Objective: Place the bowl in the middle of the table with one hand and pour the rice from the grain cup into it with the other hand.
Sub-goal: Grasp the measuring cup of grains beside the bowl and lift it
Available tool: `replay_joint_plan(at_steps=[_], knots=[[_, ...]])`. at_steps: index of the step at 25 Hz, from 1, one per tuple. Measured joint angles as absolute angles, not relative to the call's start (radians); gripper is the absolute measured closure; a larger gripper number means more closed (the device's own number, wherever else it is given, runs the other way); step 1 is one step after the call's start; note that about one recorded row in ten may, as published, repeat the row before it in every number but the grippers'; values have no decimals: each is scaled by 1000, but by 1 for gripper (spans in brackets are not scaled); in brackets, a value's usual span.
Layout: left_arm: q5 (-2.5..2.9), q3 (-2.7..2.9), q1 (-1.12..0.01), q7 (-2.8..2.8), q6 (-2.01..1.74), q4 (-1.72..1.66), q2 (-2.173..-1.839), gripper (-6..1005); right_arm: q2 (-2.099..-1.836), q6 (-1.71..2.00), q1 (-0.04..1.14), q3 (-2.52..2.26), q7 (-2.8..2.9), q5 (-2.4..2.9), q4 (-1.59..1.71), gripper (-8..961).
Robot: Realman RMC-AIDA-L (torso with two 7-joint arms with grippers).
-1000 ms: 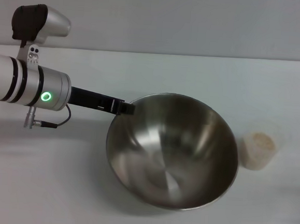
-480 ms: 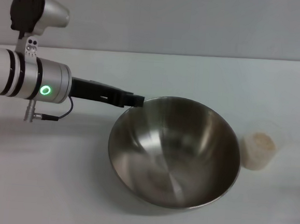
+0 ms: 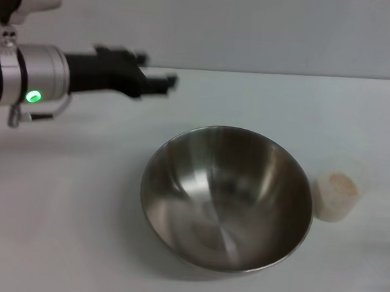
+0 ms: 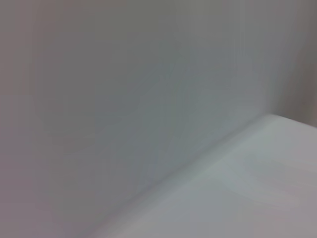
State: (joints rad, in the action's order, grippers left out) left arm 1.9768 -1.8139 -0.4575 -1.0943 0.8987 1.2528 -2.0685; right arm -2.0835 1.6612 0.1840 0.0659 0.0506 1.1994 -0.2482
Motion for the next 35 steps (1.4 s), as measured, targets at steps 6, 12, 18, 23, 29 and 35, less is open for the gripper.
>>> replay_joint_plan(at_steps=[6,12,18,23,29,35], knots=[[1971,-1568,-285,-1276,273,1351,-2068,207,-2084,1663,176,66,50,1199,-247,127],[2077,-1203,-200,-1128,-709,1186,-2066,138,-2085,1675,167,36,48,1199,-245,127],[2385,-1124,-211,-454,-1238,796,-2064,140,-2086,1679,163,-33,47,1200,-240,127],[2502,-1225,-288,53,-1359,436,-2065,140,-2086,1653,160,-104,16,1200,-236,128],[2506,-1222,-288,81,-1379,344,-2069,140,-2088,1603,161,-173,-4,1200,-241,128],[2508,-1221,-274,53,-1378,337,-2069,140,-2088,1486,199,-181,-4,1200,-244,128]])
